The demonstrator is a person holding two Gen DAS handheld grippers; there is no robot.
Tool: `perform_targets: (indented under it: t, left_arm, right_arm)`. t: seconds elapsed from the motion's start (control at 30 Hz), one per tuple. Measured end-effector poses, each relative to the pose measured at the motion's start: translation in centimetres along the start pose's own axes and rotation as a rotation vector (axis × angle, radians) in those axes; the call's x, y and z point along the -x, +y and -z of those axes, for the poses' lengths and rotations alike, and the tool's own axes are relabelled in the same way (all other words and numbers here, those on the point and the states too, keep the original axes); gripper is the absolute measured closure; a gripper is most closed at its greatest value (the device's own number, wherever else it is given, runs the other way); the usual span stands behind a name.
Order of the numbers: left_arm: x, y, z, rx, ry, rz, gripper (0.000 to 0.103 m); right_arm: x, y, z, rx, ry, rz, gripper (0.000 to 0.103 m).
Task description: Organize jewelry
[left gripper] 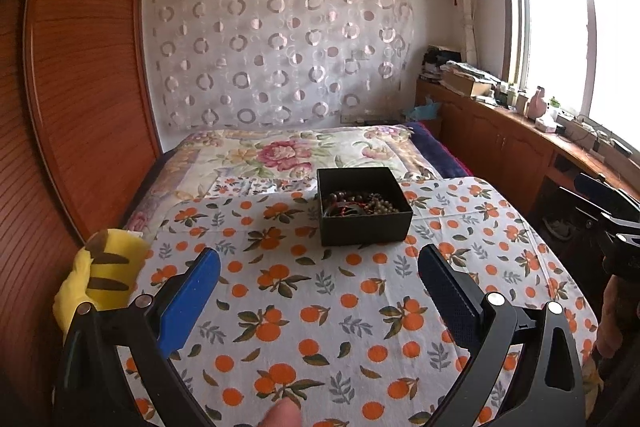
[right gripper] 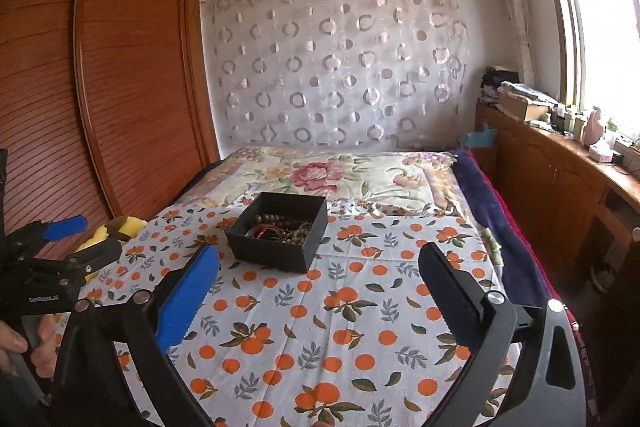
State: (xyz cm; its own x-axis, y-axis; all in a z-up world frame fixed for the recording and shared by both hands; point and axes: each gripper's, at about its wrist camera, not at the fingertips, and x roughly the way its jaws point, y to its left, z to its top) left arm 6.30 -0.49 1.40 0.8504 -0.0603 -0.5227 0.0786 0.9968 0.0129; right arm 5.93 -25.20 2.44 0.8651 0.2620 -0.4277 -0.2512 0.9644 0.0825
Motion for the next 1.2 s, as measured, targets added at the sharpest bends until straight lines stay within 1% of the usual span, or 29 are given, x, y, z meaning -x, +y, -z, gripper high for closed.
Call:
perform_targets:
  t: [0.5, 0.6, 1.2]
  left_arm:
    - [1.4, -0.2, -0.1, 0.003, -0.035, 0.024, 0.007]
    - [1.6, -0.3, -0.2, 0.003, -0.042, 0.018, 0.007]
    - [1.6, -0.2, -0.2, 0.006, -0.045, 0.022, 0.007]
  right_arm:
    - [0.6, -0.3, 0.5, -0.001, -0.009, 0.016, 0.002]
    - [0.6, -0.3, 0.6, -0.002, -0.009, 0.016, 0.002]
    - [0.7, -0.2, 0.7, 0.001, -0.011, 0.017, 0.002]
